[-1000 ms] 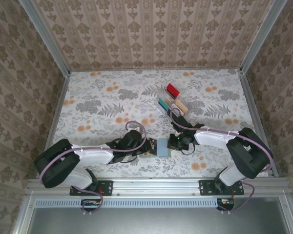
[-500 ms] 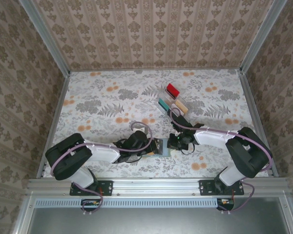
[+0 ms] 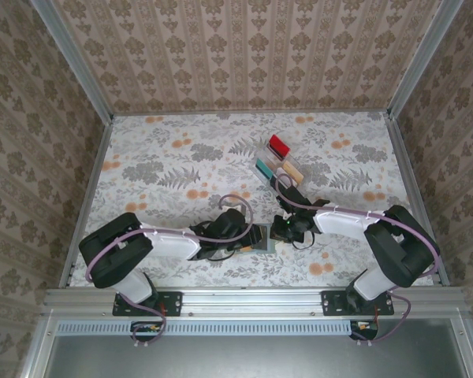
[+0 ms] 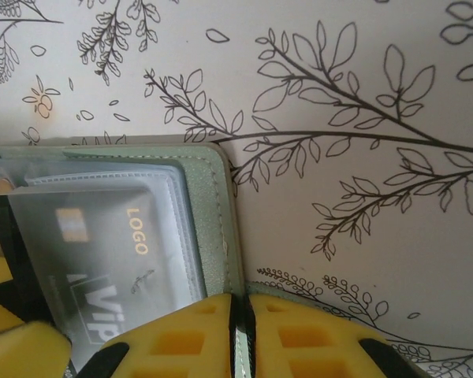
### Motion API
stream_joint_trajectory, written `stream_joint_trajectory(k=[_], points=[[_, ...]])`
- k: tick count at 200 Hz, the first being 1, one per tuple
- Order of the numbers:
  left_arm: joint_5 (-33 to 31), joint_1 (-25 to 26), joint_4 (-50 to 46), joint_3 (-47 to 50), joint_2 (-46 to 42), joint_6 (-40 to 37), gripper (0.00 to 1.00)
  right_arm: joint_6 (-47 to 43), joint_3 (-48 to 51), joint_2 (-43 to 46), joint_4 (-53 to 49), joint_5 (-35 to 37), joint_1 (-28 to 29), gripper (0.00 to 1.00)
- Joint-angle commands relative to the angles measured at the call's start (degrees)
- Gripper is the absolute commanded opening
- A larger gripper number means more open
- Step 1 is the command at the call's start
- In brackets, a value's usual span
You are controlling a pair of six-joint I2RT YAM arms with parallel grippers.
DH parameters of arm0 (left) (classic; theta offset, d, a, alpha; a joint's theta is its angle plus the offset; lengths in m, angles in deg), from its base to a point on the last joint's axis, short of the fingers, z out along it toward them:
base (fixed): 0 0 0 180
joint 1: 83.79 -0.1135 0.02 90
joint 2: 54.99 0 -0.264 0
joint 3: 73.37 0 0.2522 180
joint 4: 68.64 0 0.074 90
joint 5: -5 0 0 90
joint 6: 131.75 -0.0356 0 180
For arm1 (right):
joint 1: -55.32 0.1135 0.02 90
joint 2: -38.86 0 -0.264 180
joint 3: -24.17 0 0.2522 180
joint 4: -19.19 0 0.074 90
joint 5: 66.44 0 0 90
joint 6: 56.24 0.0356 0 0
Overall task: Put the credit cards into the card holder
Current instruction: Insert the credit card into the card slot.
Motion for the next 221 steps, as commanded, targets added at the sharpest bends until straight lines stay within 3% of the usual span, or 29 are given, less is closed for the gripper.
stream_joint_trajectory(k=[1, 56, 72, 120, 170, 221], points=[[0.39, 1.28, -9.72, -3.7, 1.49, -2.93, 0.39, 1.41, 3.02, -3.75, 2.27, 2.21, 0.52, 0.14], [0.87, 2.35, -19.08, -9.95, 4.04, -7.11, 0.45, 1.68, 3.23, -3.44, 2.26, 2.96, 0.53, 0.14], [-1.62, 2.81, -22.18, -10.66, 2.98, -7.33, 0.46, 1.95, 3.18, -3.31, 1.58, 3.8, 0.58, 0.13], [-7.24, 2.39, -25.23, -7.55, -6.22, -6.92, 0.65, 1.49, 2.67, -2.89, -1.1, 6.65, 0.51, 0.13], [-8.81, -2.68, -29.58, -3.56, -13.94, -7.27, 0.72, 1.47, 2.22, -3.58, -0.71, 6.25, 0.51, 0.13], [-3.13, -8.61, -25.12, 2.48, -16.32, -4.73, 0.77, 1.51, 1.94, -3.78, -0.95, 6.21, 0.51, 0.13]])
